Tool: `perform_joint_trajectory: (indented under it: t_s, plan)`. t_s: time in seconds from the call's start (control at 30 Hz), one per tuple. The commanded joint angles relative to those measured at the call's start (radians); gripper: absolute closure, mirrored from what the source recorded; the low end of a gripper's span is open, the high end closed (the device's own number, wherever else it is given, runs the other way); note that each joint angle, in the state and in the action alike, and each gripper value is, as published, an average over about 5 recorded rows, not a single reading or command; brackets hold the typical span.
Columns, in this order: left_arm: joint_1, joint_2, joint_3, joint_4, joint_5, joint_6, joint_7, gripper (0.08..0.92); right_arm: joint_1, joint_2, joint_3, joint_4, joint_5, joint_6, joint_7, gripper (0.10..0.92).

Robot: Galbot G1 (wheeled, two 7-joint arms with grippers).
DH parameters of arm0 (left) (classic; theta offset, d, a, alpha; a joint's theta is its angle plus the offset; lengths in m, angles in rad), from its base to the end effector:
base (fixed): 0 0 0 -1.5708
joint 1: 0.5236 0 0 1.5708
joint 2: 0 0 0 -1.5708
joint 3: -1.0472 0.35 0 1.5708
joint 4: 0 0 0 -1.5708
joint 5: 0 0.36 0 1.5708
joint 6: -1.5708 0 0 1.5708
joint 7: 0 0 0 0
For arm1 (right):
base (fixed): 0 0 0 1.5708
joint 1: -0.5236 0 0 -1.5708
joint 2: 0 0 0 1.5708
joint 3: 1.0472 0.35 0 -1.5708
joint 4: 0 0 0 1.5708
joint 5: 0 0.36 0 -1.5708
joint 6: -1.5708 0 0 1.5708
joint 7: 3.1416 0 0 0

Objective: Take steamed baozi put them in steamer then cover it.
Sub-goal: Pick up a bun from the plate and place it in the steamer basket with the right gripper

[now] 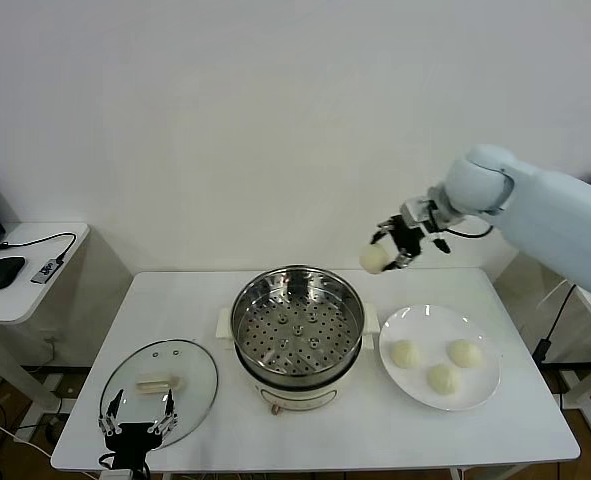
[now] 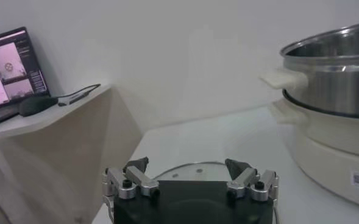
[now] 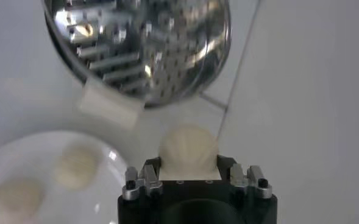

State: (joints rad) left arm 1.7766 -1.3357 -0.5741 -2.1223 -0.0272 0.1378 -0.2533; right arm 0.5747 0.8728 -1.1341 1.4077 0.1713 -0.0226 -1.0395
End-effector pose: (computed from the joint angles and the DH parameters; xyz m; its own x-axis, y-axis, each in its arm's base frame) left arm 0.1261 0.0526 -0.3184 -0.9471 -0.1942 0.2554 -0.1284 0.9589 0.2529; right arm 0.5412 0.0086 -0.0032 -0.2924 -0.3749 0.8798 -0.7257 -0.5121 -0.4594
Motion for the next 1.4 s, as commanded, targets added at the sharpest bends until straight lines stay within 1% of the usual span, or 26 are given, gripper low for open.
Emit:
perform_joint_trajectory:
  t_s: [0.03, 0.2, 0.33, 0.63, 0.97, 1.07, 1.27, 1.4]
  plan:
    - [-0.001, -0.001, -0.002, 0.002, -0.006, -0.017, 0.003, 0.177, 0.064, 0.151, -0.079, 0.007, 0.036, 0.079, 0.019, 0.431]
    - [-0.010, -0.001, -0.013, 0.004, -0.014, -0.017, 0.005, 0.177, 0.029, 0.266, -0.121, -0.080, -0.017, 0.185, 0.033, 0.431]
    - [-0.016, -0.003, -0.017, 0.008, -0.015, -0.017, 0.005, 0.177, -0.001, 0.325, -0.137, -0.142, -0.085, 0.262, 0.048, 0.431]
    - [-0.025, -0.006, -0.016, 0.011, -0.014, -0.016, 0.005, 0.177, -0.065, 0.368, -0.159, -0.238, -0.313, 0.437, 0.085, 0.424]
    - [-0.023, 0.002, -0.013, 0.005, -0.014, -0.012, 0.005, 0.177, -0.126, 0.400, -0.140, -0.308, -0.431, 0.510, 0.108, 0.411]
    - [-0.023, -0.001, -0.013, -0.001, -0.015, -0.011, 0.003, 0.177, -0.141, 0.408, -0.135, -0.319, -0.456, 0.525, 0.116, 0.366]
    - [-0.018, -0.005, -0.012, -0.009, -0.014, -0.013, 0.000, 0.177, -0.140, 0.403, -0.130, -0.323, -0.460, 0.548, 0.149, 0.228]
    - [-0.015, -0.007, -0.012, -0.027, -0.014, -0.010, 0.000, 0.177, -0.095, 0.368, -0.132, -0.262, -0.386, 0.514, 0.147, 0.205]
